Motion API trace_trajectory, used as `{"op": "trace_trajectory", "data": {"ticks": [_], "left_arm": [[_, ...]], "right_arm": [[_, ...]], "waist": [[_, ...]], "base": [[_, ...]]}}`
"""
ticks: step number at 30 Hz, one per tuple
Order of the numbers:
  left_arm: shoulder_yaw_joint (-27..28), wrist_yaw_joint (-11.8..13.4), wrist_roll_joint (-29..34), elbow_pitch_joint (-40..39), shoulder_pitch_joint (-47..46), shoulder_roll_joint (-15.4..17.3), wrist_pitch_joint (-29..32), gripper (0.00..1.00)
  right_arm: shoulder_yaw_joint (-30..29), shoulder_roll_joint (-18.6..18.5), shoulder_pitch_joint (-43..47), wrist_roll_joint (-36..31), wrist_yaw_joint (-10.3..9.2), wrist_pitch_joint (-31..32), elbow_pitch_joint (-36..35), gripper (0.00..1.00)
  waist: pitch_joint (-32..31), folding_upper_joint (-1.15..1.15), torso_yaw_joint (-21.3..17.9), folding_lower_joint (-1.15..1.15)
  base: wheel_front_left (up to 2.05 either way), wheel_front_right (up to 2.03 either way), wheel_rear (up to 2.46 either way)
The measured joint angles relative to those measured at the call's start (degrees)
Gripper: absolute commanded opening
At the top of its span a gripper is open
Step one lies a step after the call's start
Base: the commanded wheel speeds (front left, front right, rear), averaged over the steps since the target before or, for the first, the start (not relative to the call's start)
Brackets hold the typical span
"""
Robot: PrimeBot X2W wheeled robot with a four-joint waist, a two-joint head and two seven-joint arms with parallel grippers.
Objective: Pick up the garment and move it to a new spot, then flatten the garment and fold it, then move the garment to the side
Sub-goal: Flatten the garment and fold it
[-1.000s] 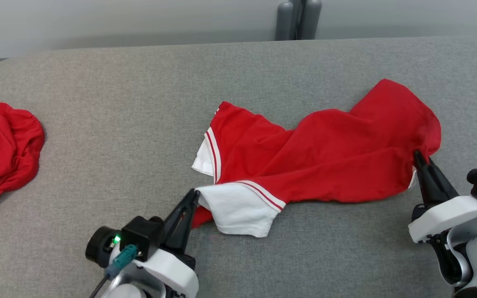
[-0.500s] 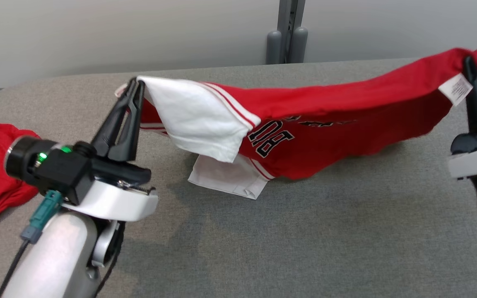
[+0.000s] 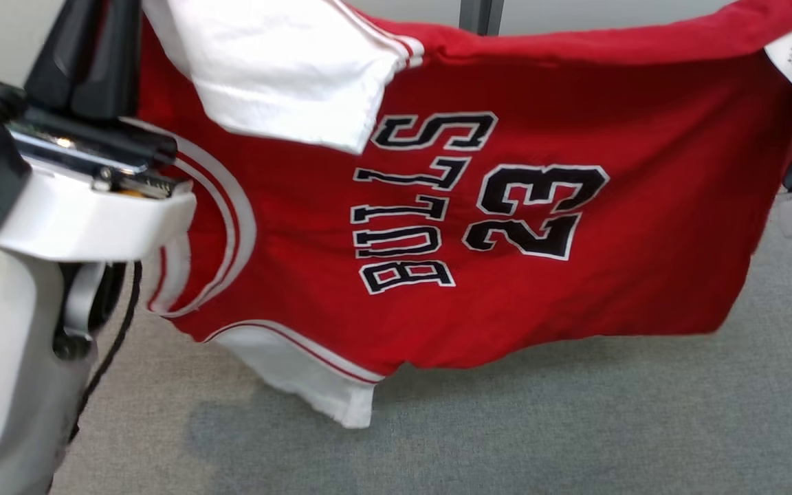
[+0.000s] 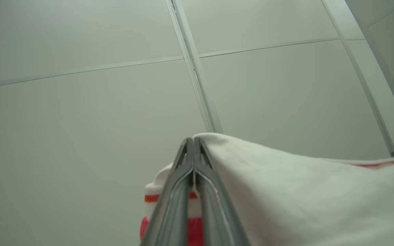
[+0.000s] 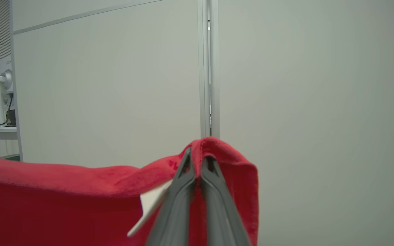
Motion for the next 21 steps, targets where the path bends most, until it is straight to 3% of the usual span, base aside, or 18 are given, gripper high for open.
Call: {"op": "trace_trajectory", "data": {"ticks": [9, 17, 21], "left_arm": [[-0.56, -5.10, -1.98, 11.44, -14.80, -1.66, -1.44, 0.00], [-1.72, -11.13, -1.36, 33.33, -35.64, -4.71, -8.39, 0.00], [-2.22, -12.51, -1.18, 44.26, -42.41, -6.60, -9.84, 0.00]], "right_arm": [[1.77, -0.20, -12.66, 2.16, 0.00, -0.56, 8.66, 0.00], [6.14, 0.21, -34.44, 3.50, -0.01, -5.33, 25.20, 0.00], [8.72, 1.81, -42.30, 3.20, 0.00, -10.44, 35.34, 0.00]], "waist": [[5.05, 0.00, -0.26, 0.00], [11.42, 0.00, -0.38, 0.00], [13.69, 0.00, -0.64, 0.00]], "base": [[0.00, 0.00, 0.00], [0.00, 0.00, 0.00], [0.00, 0.00, 0.00]]}}
